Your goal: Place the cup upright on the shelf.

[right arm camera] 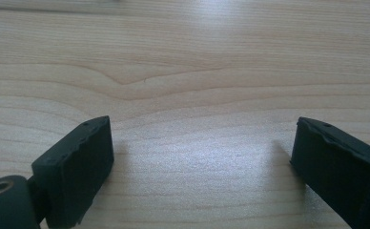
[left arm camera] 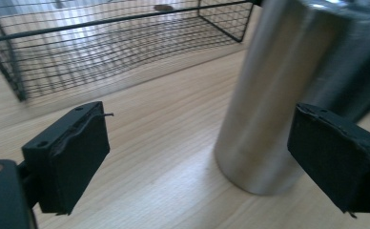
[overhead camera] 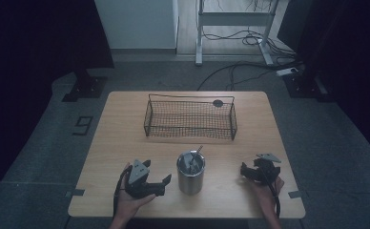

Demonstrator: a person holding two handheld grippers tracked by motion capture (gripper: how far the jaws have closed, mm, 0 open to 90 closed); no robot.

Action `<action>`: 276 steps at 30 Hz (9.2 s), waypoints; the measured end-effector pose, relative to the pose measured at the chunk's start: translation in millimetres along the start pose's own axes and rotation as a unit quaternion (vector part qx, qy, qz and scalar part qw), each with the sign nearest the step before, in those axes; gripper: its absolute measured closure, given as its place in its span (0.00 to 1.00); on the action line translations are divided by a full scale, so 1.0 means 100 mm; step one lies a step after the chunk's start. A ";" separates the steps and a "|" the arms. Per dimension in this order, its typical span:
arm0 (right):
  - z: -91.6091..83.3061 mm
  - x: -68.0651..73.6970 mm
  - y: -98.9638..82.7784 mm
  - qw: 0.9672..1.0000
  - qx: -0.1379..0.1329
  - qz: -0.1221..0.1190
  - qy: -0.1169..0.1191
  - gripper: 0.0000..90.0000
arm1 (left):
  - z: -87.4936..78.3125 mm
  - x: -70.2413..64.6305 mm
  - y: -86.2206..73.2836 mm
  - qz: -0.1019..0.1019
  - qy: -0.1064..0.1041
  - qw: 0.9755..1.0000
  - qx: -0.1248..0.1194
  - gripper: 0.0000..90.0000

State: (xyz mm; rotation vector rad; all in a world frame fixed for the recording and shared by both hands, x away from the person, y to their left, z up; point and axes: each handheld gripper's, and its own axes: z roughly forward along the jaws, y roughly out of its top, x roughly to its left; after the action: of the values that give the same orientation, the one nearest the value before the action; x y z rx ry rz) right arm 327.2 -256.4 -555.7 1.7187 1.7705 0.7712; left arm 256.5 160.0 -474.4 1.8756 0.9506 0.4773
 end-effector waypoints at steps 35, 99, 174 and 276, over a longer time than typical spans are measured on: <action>0.00 -0.01 0.00 1.000 -0.002 -0.001 -0.002 0.08 | 0.31 -0.39 0.12 0.037 -0.052 0.998 0.024 0.00; 0.00 -0.01 0.00 1.000 -0.004 -0.004 -0.001 0.10 | 0.69 -0.49 0.34 0.034 -0.055 0.998 0.019 0.04; -0.01 0.00 0.00 1.000 -0.006 -0.007 0.005 0.14 | 0.62 0.19 1.21 -0.021 -0.001 1.000 -0.014 0.04; 0.00 -0.01 0.00 1.000 -0.009 -0.008 0.006 0.15 | 1.69 0.72 1.98 -0.065 0.035 0.997 -0.020 0.04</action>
State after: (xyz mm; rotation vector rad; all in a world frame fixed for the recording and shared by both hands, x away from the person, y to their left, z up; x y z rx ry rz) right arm 327.2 -256.9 -555.3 1.6888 1.7785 0.7901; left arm 495.2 69.3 -386.7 1.7578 1.0948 0.4817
